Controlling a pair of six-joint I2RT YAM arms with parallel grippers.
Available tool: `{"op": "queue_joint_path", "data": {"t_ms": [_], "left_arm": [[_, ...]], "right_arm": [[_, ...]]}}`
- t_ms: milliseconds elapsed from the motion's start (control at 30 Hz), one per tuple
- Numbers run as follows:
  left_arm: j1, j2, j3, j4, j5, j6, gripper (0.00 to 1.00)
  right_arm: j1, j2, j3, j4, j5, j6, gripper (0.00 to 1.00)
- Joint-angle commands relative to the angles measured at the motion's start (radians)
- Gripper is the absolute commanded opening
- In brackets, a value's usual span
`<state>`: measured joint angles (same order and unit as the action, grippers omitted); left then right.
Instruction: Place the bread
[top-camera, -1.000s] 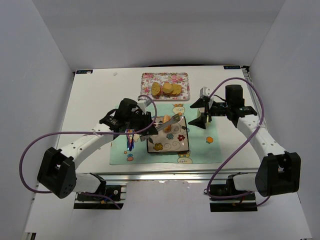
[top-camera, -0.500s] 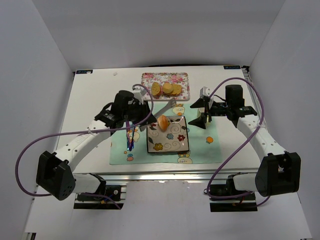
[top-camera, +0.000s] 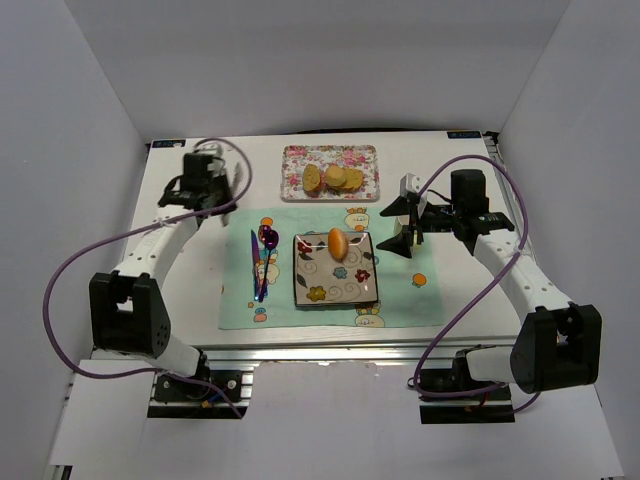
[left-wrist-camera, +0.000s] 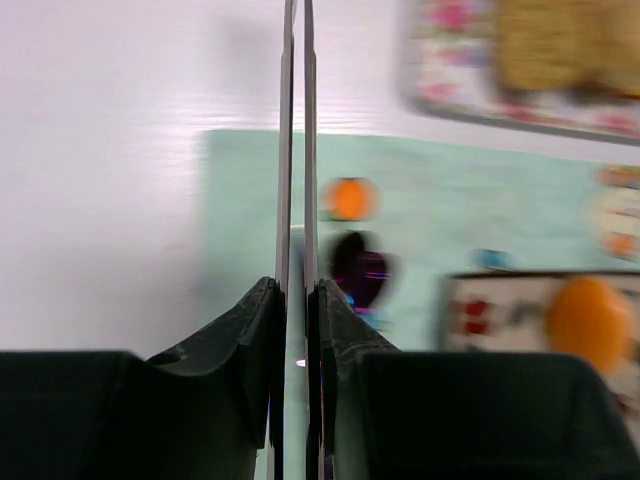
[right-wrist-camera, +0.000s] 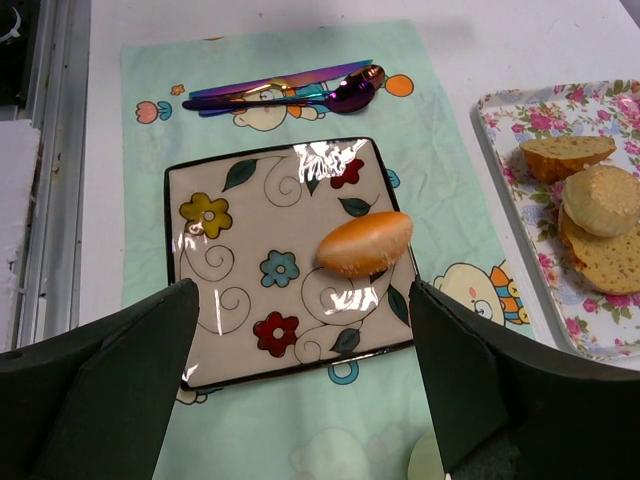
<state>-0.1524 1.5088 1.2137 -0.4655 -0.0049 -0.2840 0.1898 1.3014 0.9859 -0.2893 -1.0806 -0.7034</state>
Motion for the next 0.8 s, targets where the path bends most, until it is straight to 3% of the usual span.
{"op": "queue_joint_path", "data": {"t_ms": [0,133,300,367,433,467,567,667,767], "left_arm": [[0.194,-0.032,-0.173,0.062,-0.036,0.235,0.0],[0.292,0.001,-0.277,0.173,0.038,0.333,0.0],[0.323,0.063,-0.377,0.283,0.081,0.357,0.03],[0.33,0.094,-0.374,0.269,0.078,0.341,0.24],[0.335,0.113,-0.37,0.243,0.062,0.31,0.36],[0.334,0.11,-0.379,0.246,0.059,0.303,0.52],[0.338,0.056,-0.401,0.266,0.039,0.261,0.76],[0.343,-0.018,-0.404,0.257,0.037,0.228,0.84],[0.341,-0.126,-0.398,0.235,0.043,0.181,0.98]], "right_arm": [[-0.004,-0.011,0.017,0.013,-0.024,0.01,0.89],[-0.004,0.0,0.032,-0.014,-0.019,-0.002,0.89],[-0.006,0.012,0.057,-0.06,-0.008,-0.013,0.89],[-0.004,0.013,0.069,-0.081,-0.003,-0.015,0.89],[-0.003,0.016,0.075,-0.087,0.025,0.009,0.89],[-0.004,0.015,0.073,-0.079,0.043,0.033,0.89],[-0.003,0.012,0.06,0.014,0.153,0.173,0.89],[0.006,0.02,0.081,0.07,0.35,0.382,0.89],[0.007,0.053,0.177,0.03,0.455,0.499,0.9]]}}
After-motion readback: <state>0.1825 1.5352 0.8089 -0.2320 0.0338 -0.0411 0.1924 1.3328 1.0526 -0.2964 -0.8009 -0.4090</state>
